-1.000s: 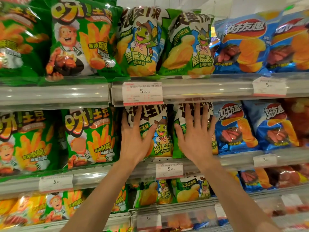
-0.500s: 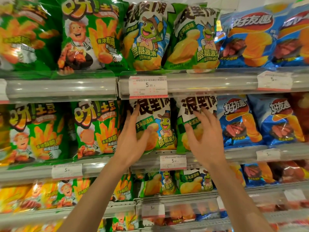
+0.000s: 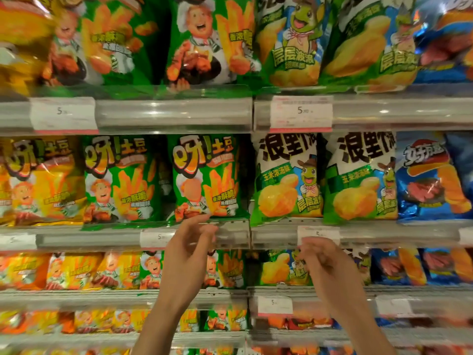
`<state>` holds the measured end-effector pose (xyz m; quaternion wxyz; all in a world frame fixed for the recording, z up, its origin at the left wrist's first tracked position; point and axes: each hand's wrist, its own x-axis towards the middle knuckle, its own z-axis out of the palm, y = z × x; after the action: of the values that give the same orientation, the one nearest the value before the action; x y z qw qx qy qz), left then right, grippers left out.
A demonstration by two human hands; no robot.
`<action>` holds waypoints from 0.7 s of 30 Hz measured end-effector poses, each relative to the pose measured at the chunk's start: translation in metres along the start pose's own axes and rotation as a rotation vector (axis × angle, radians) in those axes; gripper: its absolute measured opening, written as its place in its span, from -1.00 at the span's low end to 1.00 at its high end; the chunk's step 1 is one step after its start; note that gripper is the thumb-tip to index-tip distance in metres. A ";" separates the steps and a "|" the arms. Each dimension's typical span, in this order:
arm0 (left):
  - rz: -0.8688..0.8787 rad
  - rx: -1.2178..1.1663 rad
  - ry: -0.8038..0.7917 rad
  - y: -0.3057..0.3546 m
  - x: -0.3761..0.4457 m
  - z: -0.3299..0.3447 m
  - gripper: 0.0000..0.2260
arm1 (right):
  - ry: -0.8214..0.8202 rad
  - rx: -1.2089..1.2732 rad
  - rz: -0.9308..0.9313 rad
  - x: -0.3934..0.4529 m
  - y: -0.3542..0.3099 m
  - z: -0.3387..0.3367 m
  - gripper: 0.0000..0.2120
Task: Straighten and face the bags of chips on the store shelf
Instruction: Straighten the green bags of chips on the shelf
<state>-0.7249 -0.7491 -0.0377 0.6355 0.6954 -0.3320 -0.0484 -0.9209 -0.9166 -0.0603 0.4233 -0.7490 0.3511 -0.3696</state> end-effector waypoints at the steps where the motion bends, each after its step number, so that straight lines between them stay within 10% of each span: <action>1: 0.000 -0.004 0.000 -0.003 0.002 -0.008 -0.85 | 0.006 -0.011 -0.013 -0.002 -0.003 0.008 -0.91; 8: 0.032 -0.033 -0.046 -0.010 0.029 -0.064 -0.87 | 0.075 -0.026 -0.080 -0.013 -0.040 0.060 -0.91; 12: 0.081 -0.006 -0.073 -0.002 0.045 -0.069 -0.53 | 0.068 0.017 -0.106 0.004 -0.078 0.091 -0.84; 17: 0.039 0.077 -0.105 0.018 0.082 -0.046 -0.15 | 0.007 0.076 -0.063 0.061 -0.119 0.119 -0.24; 21: -0.132 -0.013 -0.142 0.024 0.113 -0.030 -0.13 | -0.068 0.070 -0.022 0.088 -0.130 0.127 -0.19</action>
<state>-0.6320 -0.7818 0.0304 0.6102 0.7064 -0.3296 -0.1413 -0.7428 -0.8915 0.0321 0.4566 -0.7498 0.3150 -0.3606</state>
